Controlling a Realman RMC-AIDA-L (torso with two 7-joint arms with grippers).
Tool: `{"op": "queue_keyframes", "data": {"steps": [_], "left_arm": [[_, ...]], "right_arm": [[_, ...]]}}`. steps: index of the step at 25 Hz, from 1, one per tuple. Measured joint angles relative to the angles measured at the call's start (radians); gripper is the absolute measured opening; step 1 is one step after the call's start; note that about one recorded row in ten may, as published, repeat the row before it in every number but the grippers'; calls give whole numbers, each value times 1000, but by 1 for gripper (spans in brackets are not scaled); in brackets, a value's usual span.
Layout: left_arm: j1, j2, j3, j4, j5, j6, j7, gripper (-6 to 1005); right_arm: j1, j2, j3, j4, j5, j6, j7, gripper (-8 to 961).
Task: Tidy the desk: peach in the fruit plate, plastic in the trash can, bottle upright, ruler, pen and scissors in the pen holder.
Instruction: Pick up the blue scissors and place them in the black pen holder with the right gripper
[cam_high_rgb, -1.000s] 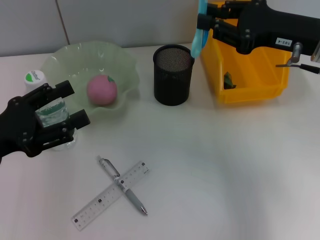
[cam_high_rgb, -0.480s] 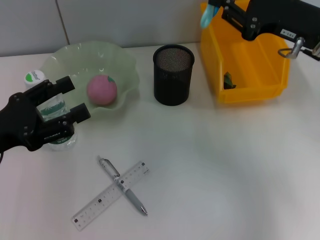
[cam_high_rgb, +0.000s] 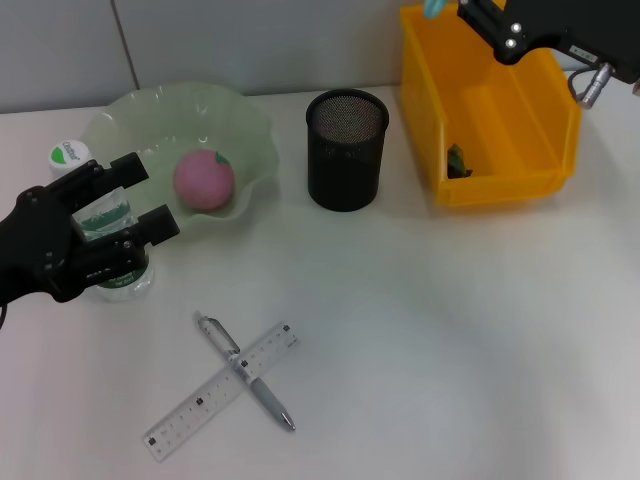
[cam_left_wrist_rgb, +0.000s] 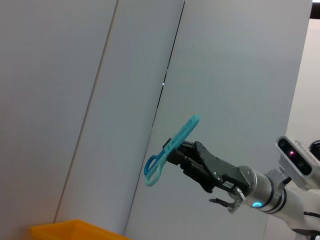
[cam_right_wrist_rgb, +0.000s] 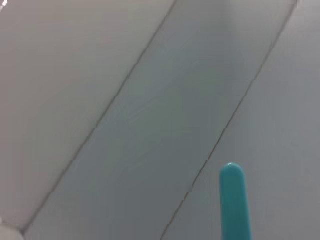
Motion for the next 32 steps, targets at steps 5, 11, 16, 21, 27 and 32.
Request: {"op": "queue_keyframes", "data": {"steps": [5, 11, 16, 21, 27, 32], "left_arm": [[4, 0, 4, 0, -9, 8, -1, 860], [14, -1, 8, -6, -11, 11, 7, 860], [29, -1, 9, -19, -11, 8, 44, 860], [33, 0, 10, -59, -11, 9, 87, 860], [32, -2, 10, -102, -5, 2, 146, 860], [32, -2, 10, -116, -5, 0, 171, 860]], "right_arm": [[-12, 1, -22, -3, 21, 38, -196, 225], [-41, 7, -102, 33, 129, 97, -583, 225], [-46, 13, -163, 97, 188, 142, -938, 225], [-71, 13, -274, 148, 380, 169, -1327, 224], [-107, 13, -424, 128, 517, 282, -1574, 224], [-120, 10, -475, 110, 518, 381, -1722, 224]]}}
